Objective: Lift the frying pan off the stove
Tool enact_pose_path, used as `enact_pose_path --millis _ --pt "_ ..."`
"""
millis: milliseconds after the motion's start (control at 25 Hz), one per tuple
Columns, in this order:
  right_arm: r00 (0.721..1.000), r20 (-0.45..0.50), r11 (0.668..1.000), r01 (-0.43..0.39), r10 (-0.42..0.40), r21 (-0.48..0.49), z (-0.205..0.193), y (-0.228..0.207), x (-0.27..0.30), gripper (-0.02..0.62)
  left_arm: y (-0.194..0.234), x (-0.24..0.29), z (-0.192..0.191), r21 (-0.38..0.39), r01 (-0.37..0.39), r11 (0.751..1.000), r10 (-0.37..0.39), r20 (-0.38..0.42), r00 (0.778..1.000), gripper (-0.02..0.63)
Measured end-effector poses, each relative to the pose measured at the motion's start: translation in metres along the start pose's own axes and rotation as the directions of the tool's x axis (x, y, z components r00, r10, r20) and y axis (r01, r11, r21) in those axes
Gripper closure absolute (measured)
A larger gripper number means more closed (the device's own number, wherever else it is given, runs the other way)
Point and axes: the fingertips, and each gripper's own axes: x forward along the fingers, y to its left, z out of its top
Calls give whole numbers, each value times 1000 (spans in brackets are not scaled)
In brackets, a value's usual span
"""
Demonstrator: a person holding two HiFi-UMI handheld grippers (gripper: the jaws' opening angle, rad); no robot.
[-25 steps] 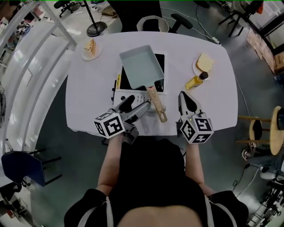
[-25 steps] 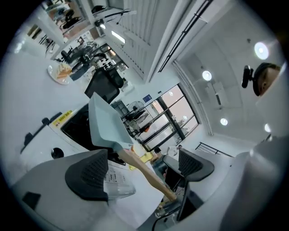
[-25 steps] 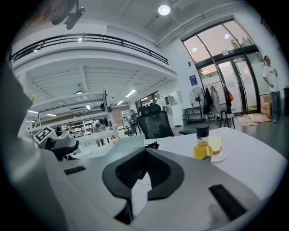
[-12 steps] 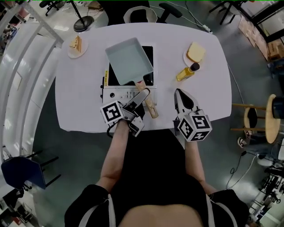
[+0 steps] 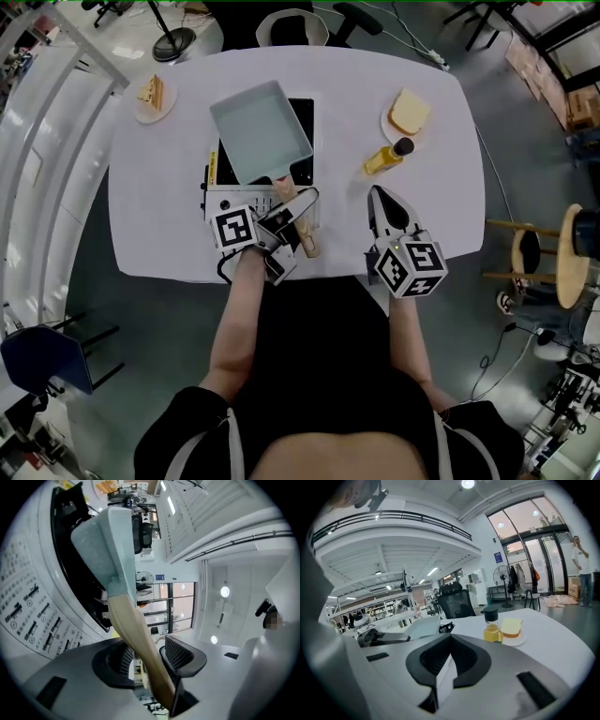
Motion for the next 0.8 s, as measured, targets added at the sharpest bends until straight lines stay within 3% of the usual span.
enact_pose_path --millis 80,160,480,800 --pt "1000 -3 1000 -6 6 2 -1 -1 3 592 7 0 -2 44 -47 998 48 -27 998 441" --pt "1000 -5 1000 -11 11 5 -1 -3 5 592 7 2 -2 34 -51 998 52 -34 998 457" --pt "1000 -9 1000 -17 17 12 -1 -10 9 593 15 0 -9 100 -93 991 102 -94 990 471" --pt "999 -10 999 -36 36 17 2 -8 11 592 8 -4 -4 141 -115 983 129 -97 987 471"
